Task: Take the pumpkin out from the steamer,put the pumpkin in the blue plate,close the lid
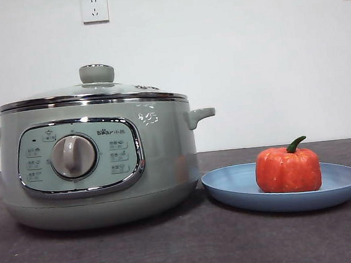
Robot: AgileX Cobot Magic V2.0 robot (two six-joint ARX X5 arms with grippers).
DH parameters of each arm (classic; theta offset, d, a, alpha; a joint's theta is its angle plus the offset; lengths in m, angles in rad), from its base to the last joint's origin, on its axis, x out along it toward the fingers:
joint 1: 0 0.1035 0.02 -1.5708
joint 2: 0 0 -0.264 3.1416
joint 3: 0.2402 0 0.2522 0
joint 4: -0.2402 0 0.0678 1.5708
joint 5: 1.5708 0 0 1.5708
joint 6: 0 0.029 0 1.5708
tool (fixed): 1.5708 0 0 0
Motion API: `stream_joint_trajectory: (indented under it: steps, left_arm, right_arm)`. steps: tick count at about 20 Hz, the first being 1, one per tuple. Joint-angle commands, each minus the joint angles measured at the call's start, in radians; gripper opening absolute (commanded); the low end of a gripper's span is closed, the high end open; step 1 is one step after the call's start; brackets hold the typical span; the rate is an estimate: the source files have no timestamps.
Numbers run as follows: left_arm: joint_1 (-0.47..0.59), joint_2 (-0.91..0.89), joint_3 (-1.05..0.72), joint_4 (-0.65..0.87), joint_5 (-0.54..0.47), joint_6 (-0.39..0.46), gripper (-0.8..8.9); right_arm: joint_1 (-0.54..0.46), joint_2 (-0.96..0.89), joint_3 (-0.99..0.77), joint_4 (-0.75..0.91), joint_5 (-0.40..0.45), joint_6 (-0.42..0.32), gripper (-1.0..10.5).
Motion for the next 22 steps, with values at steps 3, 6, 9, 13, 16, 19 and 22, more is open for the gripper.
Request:
stream_joint_trajectory:
  steps: [3, 6, 9, 13, 16, 19, 22]
  left_arm:
    - [0.003, -0.001, -0.017, 0.005, 0.007, 0.001, -0.03]
    - [0.003, -0.001, -0.017, 0.005, 0.007, 0.001, -0.03]
    - [0.003, -0.001, -0.017, 0.005, 0.007, 0.001, -0.03]
    - [0.003, -0.001, -0.017, 0.005, 0.007, 0.001, -0.03]
    - [0.003, -0.001, -0.017, 0.005, 0.007, 0.001, -0.03]
    - [0.003, -0.001, -0.017, 0.005, 0.007, 0.002, -0.03]
    - [0.003, -0.001, -0.017, 0.005, 0.007, 0.001, -0.03]
  right_arm:
    - [0.000, -0.001, -0.007, 0.005, 0.003, 0.008, 0.0]
    - [0.000, -0.001, -0.007, 0.005, 0.003, 0.008, 0.0]
    - [0.000, -0.001, -0.007, 0.005, 0.003, 0.008, 0.0]
    - [0.000, -0.002, -0.007, 0.000, 0.005, 0.005, 0.0]
    - [-0.027, -0.071, -0.021, 0.010, 0.003, -0.148, 0.0]
    - [-0.129, -0.191, -0.132, 0.132, -0.005, -0.212, 0.0]
    - [-0.250, -0.354, -0.351, 0.317, -0.005, -0.209, 0.0]
